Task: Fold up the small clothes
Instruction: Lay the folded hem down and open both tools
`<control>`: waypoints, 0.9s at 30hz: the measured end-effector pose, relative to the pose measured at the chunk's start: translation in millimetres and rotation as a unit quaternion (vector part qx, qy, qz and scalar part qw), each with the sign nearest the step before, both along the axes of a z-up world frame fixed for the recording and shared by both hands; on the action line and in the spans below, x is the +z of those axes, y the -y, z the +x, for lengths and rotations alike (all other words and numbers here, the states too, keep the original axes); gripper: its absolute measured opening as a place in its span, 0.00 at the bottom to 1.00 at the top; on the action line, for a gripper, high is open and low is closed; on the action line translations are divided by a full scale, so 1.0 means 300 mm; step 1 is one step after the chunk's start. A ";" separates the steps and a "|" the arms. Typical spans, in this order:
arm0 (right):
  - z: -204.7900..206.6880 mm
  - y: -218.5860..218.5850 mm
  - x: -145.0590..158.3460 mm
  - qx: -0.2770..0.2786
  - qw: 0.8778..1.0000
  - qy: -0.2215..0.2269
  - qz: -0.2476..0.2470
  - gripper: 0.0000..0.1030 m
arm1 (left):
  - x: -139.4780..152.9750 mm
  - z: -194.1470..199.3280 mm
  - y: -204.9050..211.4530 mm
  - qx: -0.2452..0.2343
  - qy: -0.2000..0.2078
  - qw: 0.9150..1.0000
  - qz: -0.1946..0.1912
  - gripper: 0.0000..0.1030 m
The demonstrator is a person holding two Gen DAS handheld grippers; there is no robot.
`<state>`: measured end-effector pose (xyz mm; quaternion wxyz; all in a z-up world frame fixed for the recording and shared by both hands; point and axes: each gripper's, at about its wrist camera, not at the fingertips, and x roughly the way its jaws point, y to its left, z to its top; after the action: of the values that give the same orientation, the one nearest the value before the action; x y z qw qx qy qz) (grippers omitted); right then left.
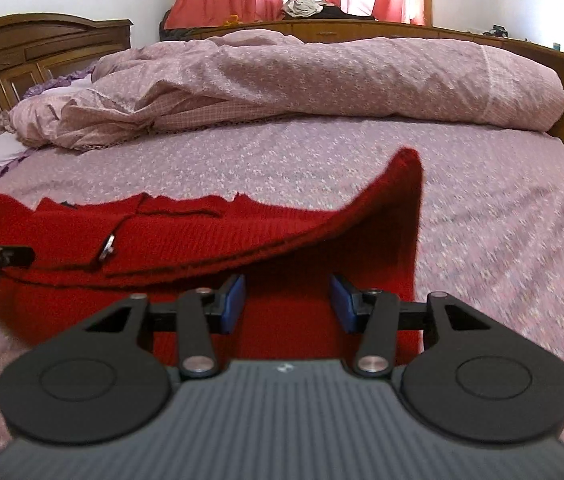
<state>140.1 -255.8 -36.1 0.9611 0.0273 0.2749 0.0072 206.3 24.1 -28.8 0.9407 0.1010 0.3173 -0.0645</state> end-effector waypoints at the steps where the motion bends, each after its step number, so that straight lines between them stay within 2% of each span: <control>1: 0.015 0.000 -0.002 0.001 1.000 0.000 0.002 0.48 | 0.001 0.017 0.000 0.001 0.000 1.000 -0.001 0.80; 5: 0.078 0.000 -0.009 0.004 1.000 -0.001 0.007 0.48 | 0.017 0.078 -0.002 0.011 -0.004 1.000 -0.003 0.79; 8: 0.121 0.010 -0.013 0.003 1.000 -0.004 0.021 0.48 | 0.059 0.083 -0.008 0.012 0.000 1.000 -0.018 0.80; 19: 0.272 0.065 -0.031 -0.037 0.996 -0.030 0.076 0.45 | 0.200 -0.040 0.014 -0.023 0.031 0.999 -0.029 0.80; 23: 0.268 0.071 -0.023 -0.042 0.995 -0.029 0.087 0.45 | 0.208 -0.066 0.016 -0.029 0.026 0.998 -0.040 0.80; 27: 0.193 0.075 0.018 -0.048 0.994 -0.014 0.095 0.47 | 0.168 -0.056 0.024 -0.021 0.014 0.999 -0.028 0.80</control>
<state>198.0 -278.3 -30.8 0.9496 0.1314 0.2843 -0.0132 189.4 16.9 21.6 0.9461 0.0823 0.2998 -0.0913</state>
